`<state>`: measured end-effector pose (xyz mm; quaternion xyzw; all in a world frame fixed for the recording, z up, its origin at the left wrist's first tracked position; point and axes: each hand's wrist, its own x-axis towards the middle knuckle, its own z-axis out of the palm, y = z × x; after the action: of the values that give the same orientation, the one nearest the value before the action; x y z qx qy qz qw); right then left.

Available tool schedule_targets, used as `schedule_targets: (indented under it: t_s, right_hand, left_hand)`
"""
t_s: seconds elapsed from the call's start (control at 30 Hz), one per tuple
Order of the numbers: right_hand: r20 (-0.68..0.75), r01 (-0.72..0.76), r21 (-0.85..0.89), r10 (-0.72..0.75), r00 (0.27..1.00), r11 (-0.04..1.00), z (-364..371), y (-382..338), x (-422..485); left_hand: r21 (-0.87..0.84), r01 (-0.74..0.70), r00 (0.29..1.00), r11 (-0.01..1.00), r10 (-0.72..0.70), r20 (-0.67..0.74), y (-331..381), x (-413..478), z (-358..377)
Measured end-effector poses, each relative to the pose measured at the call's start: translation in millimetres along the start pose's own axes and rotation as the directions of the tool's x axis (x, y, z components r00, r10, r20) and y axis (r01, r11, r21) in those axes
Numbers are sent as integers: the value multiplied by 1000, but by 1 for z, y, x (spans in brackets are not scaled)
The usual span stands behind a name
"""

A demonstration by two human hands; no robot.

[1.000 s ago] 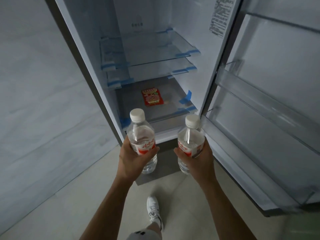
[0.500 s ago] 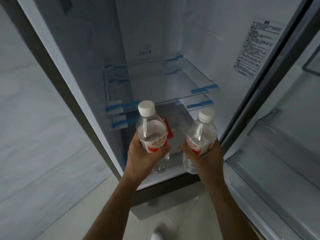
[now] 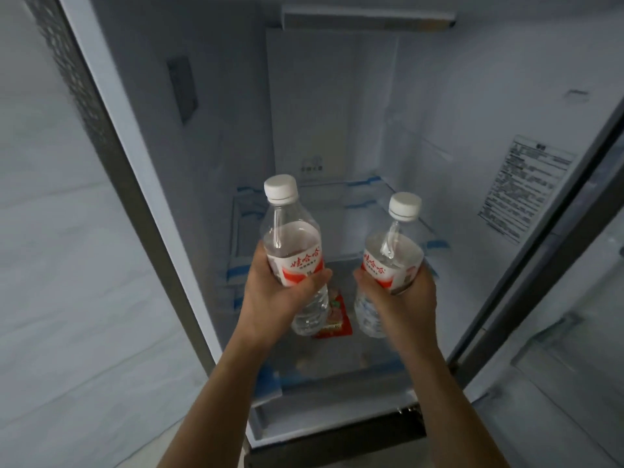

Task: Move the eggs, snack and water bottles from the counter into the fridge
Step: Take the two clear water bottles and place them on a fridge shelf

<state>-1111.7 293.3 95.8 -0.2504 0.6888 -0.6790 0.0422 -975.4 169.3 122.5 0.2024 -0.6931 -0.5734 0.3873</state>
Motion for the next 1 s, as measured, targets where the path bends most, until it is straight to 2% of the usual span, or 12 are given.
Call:
schedule_targets:
  t_s: [0.27, 0.6, 0.83, 1.0]
  right_hand:
    - [90, 108, 75, -115, 989, 991, 20, -27, 58]
    - [143, 56, 50, -63, 988, 997, 69, -11, 129]
    - [139, 16, 17, -18, 990, 1000, 84, 6, 150]
    - [166, 30, 41, -36, 986, 999, 93, 10, 158]
  left_hand:
    - [0, -60, 990, 998, 60, -125, 16, 52, 12]
    - [87, -9, 949, 996, 36, -313, -12, 113, 28]
    - [72, 56, 934, 996, -27, -356, -31, 139, 25]
    - [101, 52, 934, 993, -13, -357, -39, 150, 26]
